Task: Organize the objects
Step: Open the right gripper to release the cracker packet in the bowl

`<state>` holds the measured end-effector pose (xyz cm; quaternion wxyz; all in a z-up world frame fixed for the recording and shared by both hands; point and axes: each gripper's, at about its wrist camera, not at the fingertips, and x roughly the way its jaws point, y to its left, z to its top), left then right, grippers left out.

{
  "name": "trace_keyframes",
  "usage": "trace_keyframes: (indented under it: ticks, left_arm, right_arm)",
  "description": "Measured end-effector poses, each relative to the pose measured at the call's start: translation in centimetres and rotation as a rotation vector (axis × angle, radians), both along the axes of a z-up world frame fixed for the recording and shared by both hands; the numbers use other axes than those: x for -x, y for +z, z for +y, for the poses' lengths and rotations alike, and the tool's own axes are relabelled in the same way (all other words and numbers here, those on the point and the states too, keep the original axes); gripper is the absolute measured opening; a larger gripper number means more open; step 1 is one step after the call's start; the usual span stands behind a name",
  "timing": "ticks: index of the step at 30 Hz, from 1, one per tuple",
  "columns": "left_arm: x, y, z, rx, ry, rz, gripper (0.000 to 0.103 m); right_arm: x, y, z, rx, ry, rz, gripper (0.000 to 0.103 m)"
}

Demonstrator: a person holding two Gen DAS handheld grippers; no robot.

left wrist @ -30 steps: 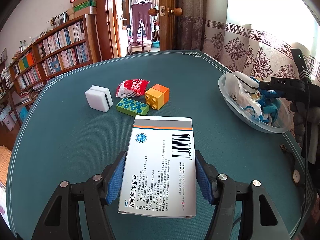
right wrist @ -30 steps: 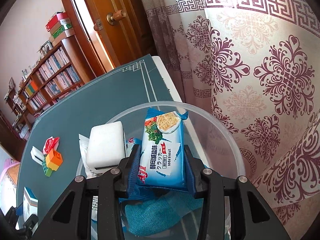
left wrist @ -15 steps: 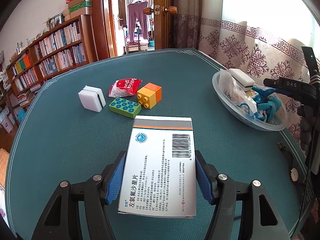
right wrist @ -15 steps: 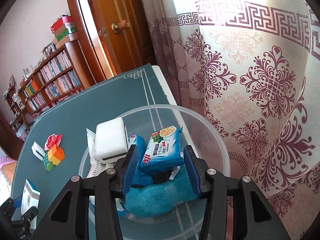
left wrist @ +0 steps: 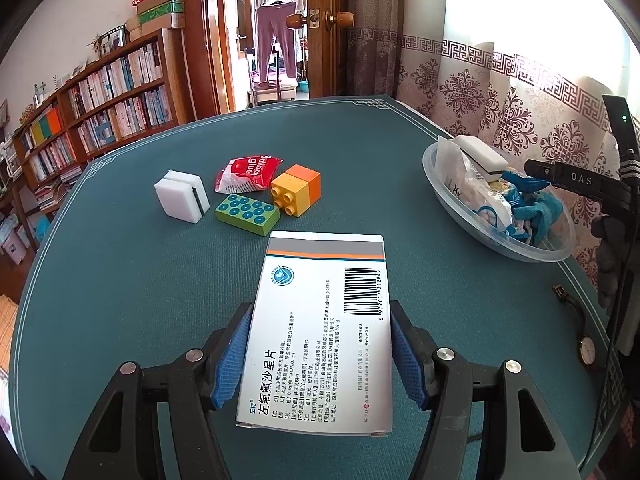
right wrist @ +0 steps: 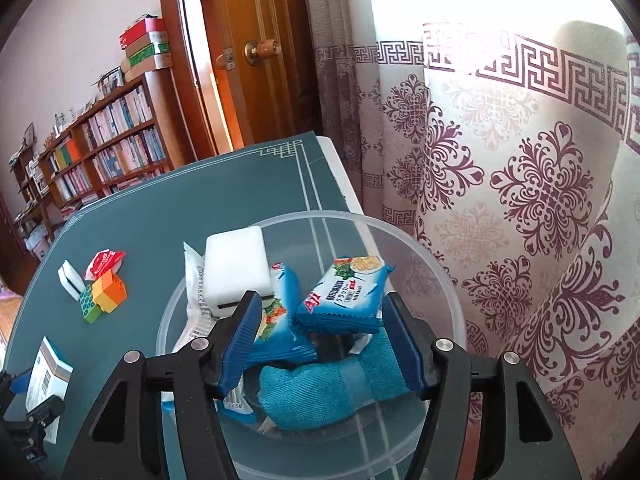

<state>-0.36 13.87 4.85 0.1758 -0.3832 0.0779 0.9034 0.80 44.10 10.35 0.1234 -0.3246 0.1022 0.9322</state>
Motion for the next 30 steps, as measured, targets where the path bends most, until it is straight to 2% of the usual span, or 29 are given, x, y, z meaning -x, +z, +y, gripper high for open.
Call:
trace_keyframes:
  ticks: [6,14,22,27,30]
  left_arm:
    - [-0.2,-0.2,0.5,-0.002,-0.016,-0.004,0.068]
    - [-0.4,0.1,0.8,-0.003,-0.023,0.002,0.068]
    - [-0.4,-0.1,0.8,-0.003,-0.02,-0.003,0.068]
    - [-0.5,0.0,0.8,-0.001,-0.023,0.001,0.068]
    - [-0.5,0.1,1.0,0.002,-0.027,0.003,0.068]
  right_arm:
    - [-1.6,0.4,0.8,-0.03,-0.038,0.016,0.064]
    - [-1.7,0.3,-1.1,-0.081,0.019,0.015,0.064]
    - [0.1,0.5,-3.2,-0.144,0.087,0.015,0.064]
    - [2.0,-0.5,-4.5,-0.186,0.144,-0.035,0.064]
    - [3.1,-1.0,-4.4,-0.2,0.122,-0.056,0.064]
